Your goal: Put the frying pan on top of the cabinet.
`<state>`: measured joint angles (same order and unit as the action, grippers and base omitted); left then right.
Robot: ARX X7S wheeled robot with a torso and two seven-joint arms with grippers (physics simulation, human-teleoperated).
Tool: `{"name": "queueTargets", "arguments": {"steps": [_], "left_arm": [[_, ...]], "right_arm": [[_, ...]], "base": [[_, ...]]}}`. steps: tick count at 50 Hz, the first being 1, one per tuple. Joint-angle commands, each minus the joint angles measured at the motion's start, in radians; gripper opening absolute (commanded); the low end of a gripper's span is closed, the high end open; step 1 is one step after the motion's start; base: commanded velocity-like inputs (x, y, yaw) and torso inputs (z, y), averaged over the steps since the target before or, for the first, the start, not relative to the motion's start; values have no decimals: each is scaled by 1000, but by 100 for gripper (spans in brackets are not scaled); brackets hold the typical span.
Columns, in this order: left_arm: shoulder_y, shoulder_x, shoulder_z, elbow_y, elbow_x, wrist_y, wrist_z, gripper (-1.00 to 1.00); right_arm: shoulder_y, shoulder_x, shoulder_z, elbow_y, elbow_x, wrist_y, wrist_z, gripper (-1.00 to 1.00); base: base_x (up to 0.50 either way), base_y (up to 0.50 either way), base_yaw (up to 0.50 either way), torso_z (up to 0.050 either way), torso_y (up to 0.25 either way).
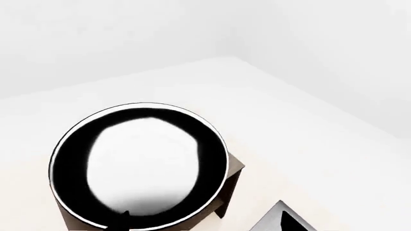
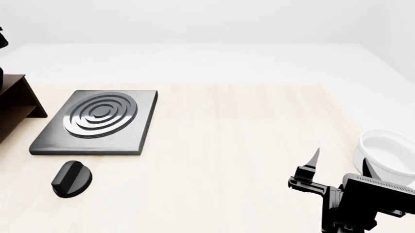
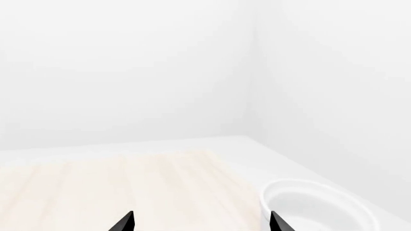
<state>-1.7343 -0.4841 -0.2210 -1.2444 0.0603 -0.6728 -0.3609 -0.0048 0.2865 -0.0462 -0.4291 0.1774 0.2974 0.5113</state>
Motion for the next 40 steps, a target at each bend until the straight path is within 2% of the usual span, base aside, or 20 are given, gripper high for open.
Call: {"name": "queueTargets", "arguments": {"steps": [1,2,3,5,9,10,11,12,14,16,21,40], "left_arm": [[123,148,84,527,1,-184,153,100],[192,171,97,677,-12,-264,191,100],[199,171,96,710,-12,-276,191,100],[334,221,89,1010,-70,-424,263,100],[515,289,67,1336,-154,-584,334,100],[583,324,31,1442,-200,-605,369,100],[690,339,64,1564,-220,-615,390,100],[764,367,50,1647,-247,-611,408,100],[886,390,59,1752,-286,-586,448,100],[1005,413,72,1814,-305,-530,468,100],[1129,435,112,1864,-303,-421,462,100],[1181,417,153,1860,-340,-344,449,100]], "right_arm": [[1,3,-5,8,2,-7,0,100],[2,3,-6,12,2,-8,0,100],[2,3,-7,12,2,-8,1,100],[5,3,-8,15,3,-7,0,100],[10,2,-13,22,4,-10,-2,100],[12,2,-16,28,4,-14,-3,100],[13,1,-20,33,3,-17,-5,100],[14,1,-22,39,2,-21,-7,100],[19,1,-23,47,5,-23,-10,100],[23,5,-28,39,5,-16,-13,100],[32,13,-41,26,-2,-14,-18,100],[92,45,-93,-70,-40,42,-25,100]], "base": [[0,0,0,0,0],[0,0,0,0,0],[0,0,0,0,0],[0,0,0,0,0],[0,0,0,0,0],[0,0,0,0,0],[0,0,0,0,0],[0,0,0,0,0],[0,0,0,0,0],[0,0,0,0,0],[0,0,0,0,0],[0,0,0,0,0]]}}
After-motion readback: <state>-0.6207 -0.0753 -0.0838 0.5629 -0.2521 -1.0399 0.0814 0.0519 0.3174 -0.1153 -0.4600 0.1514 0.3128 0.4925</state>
